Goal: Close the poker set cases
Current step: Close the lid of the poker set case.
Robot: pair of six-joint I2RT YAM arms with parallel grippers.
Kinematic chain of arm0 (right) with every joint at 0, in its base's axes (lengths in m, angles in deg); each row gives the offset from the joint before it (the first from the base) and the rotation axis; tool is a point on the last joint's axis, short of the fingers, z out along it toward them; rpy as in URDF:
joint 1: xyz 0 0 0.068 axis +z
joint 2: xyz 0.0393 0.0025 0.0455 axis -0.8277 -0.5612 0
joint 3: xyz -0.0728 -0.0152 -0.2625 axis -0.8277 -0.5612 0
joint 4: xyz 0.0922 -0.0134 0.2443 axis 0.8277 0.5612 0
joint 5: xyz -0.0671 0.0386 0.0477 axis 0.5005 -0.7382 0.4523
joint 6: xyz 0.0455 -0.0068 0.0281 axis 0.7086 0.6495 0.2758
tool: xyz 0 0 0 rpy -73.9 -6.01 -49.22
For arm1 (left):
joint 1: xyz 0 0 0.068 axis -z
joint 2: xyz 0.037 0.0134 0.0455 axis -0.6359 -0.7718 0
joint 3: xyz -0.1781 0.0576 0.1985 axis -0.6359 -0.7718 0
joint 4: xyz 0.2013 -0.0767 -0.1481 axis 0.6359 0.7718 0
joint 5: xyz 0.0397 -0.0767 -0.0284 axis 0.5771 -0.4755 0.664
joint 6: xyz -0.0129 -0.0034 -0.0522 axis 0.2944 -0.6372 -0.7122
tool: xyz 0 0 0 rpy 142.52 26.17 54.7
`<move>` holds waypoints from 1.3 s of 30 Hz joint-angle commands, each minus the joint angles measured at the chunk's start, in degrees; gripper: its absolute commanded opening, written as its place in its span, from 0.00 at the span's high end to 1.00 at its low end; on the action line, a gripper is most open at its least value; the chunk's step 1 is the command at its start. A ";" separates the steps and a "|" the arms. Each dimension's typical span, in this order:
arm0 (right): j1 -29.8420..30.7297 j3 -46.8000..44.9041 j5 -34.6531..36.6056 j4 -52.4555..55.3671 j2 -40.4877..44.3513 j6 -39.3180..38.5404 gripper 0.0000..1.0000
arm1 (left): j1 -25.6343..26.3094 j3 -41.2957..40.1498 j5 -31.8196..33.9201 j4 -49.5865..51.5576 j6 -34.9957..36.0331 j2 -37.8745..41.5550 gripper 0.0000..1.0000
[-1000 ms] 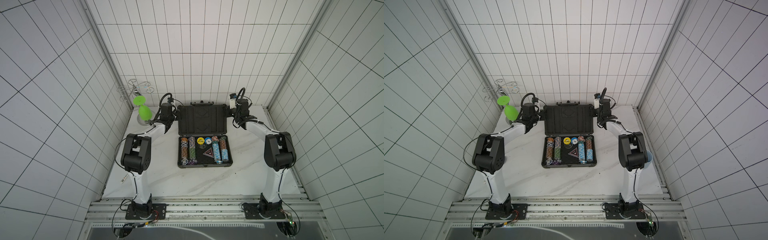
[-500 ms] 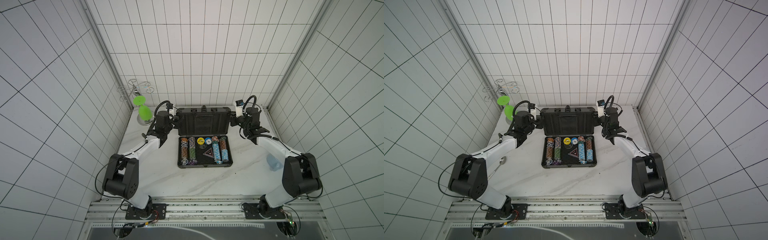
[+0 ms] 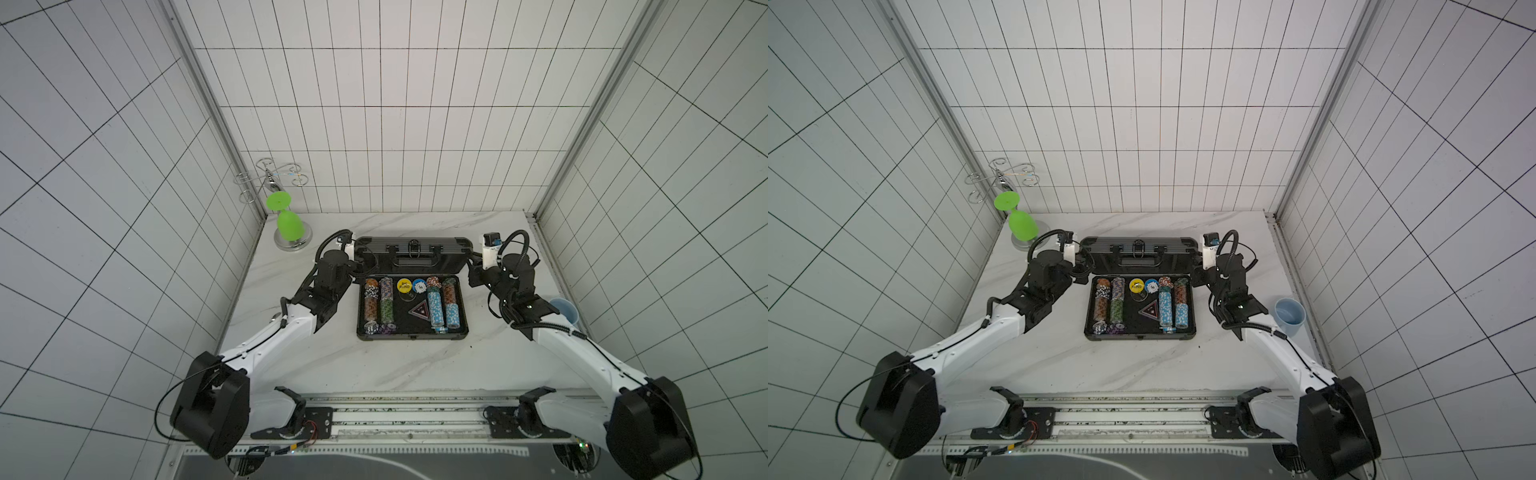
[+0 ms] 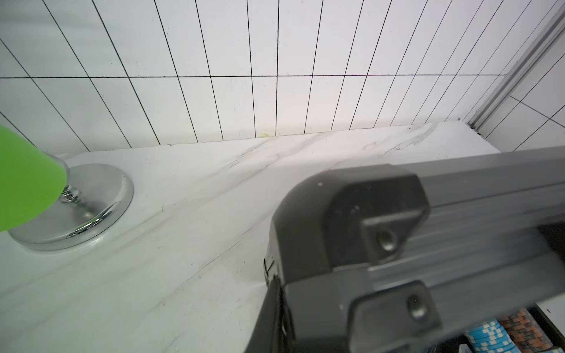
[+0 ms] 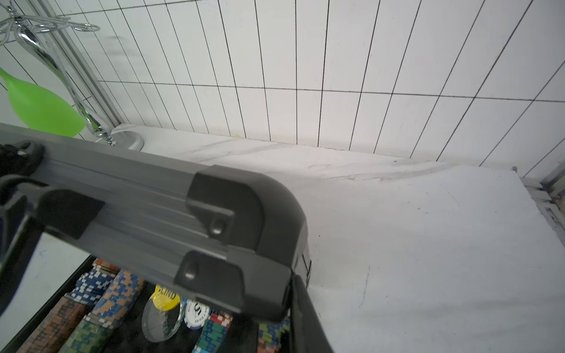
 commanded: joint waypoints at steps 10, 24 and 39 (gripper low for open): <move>6.41 -13.63 9.16 18.06 14.06 16.23 0.97 | 9.52 -10.33 -0.95 7.55 -9.95 2.33 1.00; 10.40 -16.42 11.03 31.73 19.50 28.24 0.42 | 10.70 -17.66 -0.96 10.19 -12.80 7.51 1.00; 10.43 -14.38 13.46 42.19 29.32 35.38 0.38 | 10.79 -18.58 -1.09 10.29 -14.40 8.35 1.00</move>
